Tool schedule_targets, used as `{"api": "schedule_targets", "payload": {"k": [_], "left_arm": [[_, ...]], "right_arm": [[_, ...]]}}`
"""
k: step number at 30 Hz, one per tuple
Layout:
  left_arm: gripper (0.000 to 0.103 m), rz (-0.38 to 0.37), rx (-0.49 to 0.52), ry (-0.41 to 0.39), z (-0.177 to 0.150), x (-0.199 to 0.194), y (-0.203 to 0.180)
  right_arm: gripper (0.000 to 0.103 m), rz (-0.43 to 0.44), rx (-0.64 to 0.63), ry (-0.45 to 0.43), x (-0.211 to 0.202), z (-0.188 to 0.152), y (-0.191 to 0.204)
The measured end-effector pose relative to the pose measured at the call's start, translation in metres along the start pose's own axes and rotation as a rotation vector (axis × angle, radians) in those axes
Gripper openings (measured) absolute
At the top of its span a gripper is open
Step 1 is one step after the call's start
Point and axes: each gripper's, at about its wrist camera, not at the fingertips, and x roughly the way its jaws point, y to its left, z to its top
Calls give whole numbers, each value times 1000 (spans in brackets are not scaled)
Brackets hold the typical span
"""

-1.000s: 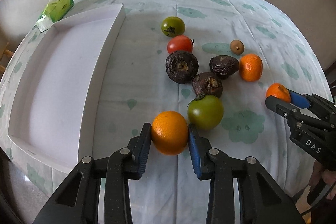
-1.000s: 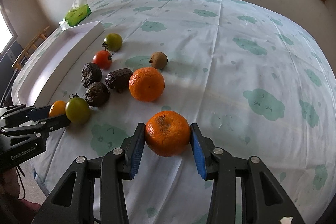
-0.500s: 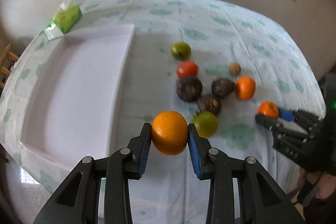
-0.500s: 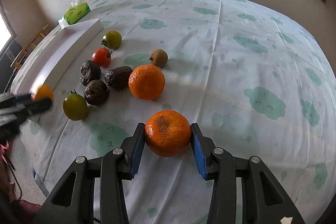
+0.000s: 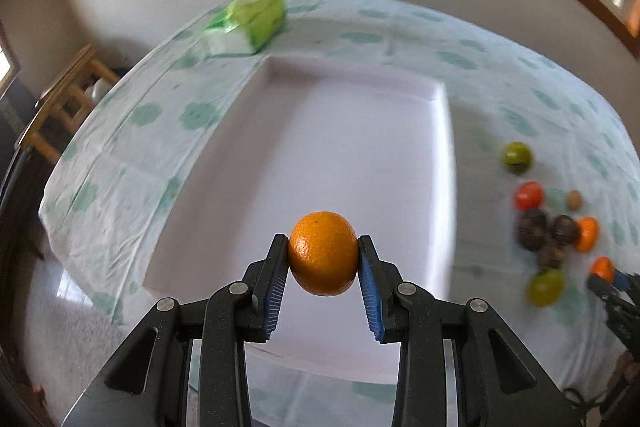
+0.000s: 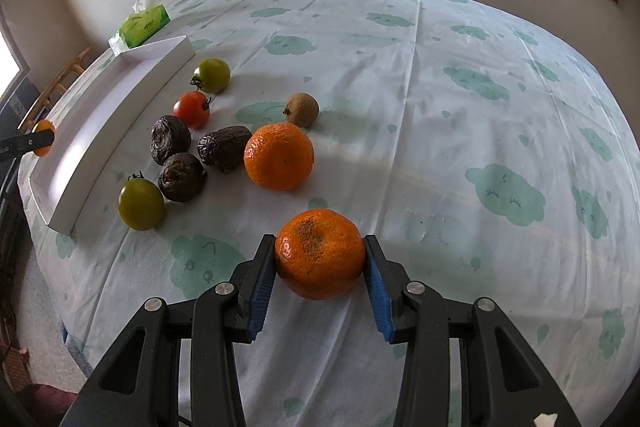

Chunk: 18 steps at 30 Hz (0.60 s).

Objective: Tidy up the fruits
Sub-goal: 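Carry the orange with the left tool into the white tray and open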

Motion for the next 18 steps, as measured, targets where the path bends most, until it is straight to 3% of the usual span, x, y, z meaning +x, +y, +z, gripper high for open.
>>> {"api": "schedule_targets", "payload": {"k": [5,18], "left_arm": [[35,33,-41,33,-6,22,25],[36,29,-61,61,-18,37,44]], "right_arm": [[40,-7,-5,-1,-2,2,3],[40,6,-52,-19,-12,19,30]]}}
